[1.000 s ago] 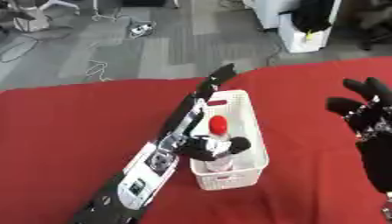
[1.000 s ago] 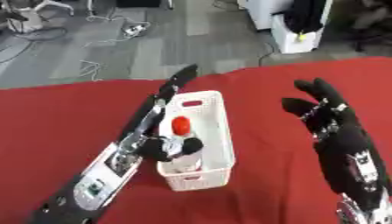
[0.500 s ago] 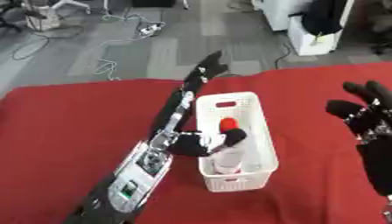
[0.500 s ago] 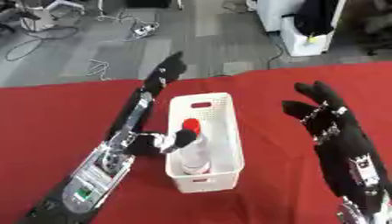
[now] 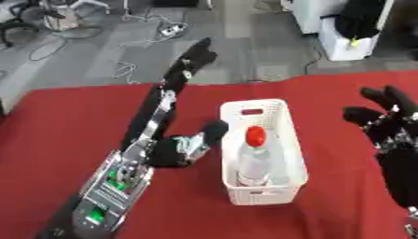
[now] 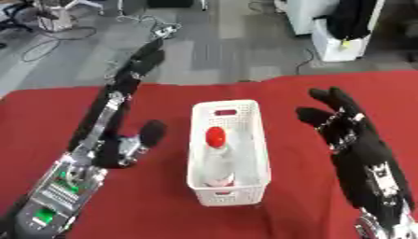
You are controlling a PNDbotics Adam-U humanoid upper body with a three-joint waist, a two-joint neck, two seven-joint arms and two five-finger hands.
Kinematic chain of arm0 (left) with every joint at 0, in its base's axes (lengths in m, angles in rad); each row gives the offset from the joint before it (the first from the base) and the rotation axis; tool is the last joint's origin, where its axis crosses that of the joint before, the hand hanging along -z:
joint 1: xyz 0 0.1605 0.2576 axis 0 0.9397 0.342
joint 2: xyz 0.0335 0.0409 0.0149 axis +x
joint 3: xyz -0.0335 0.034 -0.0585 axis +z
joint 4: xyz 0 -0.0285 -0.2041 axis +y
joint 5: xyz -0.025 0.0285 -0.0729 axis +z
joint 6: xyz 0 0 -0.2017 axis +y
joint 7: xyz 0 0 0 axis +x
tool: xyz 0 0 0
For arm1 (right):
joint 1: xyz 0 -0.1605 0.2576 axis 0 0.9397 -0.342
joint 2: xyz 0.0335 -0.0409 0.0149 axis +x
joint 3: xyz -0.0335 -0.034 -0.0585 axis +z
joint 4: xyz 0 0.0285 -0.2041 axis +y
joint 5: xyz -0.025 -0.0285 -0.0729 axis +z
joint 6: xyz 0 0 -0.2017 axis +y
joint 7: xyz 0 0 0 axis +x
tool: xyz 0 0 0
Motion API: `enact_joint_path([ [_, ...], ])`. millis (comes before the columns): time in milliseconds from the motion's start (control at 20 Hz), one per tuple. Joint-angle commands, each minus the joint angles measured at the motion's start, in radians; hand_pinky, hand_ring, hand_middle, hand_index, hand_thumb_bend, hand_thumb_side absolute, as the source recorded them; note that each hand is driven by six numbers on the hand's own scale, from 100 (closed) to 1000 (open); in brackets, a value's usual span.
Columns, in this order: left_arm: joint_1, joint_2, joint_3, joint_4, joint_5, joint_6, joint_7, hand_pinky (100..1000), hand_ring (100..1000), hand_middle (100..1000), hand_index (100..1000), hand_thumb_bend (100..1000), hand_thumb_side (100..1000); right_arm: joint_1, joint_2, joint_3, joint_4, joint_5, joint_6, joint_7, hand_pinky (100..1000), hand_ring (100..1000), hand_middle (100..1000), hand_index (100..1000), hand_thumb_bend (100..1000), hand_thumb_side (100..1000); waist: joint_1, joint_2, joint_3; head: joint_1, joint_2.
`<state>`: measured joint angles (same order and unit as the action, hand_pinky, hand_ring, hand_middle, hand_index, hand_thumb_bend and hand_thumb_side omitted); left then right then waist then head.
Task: Pick up objects on the table and place them in the box.
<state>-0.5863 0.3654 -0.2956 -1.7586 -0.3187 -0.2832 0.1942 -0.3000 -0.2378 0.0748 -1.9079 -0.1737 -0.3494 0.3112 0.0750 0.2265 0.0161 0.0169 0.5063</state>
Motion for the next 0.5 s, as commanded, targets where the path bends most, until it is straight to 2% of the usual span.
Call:
enact_joint_path([
  [50, 0.016, 0.032, 0.03, -0.056, 0.005, 0.016, 0.001, 1000, 1000, 1000, 973, 332, 1000, -0.003, -0.014, -0.007, -0.013, 0.001, -0.002, -0.003, 877, 833, 922, 1000, 327, 901, -0.008, -0.018, 0.009, -0.012, -0.02],
  [300, 0.094, 0.044, 0.057, -0.104, 0.045, 0.038, 0.019, 1000, 1000, 1000, 961, 343, 1000, -0.003, -0.019, -0.01, -0.013, -0.001, -0.01, -0.008, 877, 835, 921, 1000, 318, 908, -0.02, -0.022, 0.031, -0.012, -0.031],
  [500, 0.161, 0.006, 0.074, -0.131, 0.102, 0.034, 0.049, 1000, 1000, 1000, 944, 360, 1000, -0.003, -0.021, -0.013, -0.013, 0.001, -0.012, -0.009, 879, 848, 924, 1000, 291, 924, -0.032, -0.023, 0.048, -0.014, -0.043],
])
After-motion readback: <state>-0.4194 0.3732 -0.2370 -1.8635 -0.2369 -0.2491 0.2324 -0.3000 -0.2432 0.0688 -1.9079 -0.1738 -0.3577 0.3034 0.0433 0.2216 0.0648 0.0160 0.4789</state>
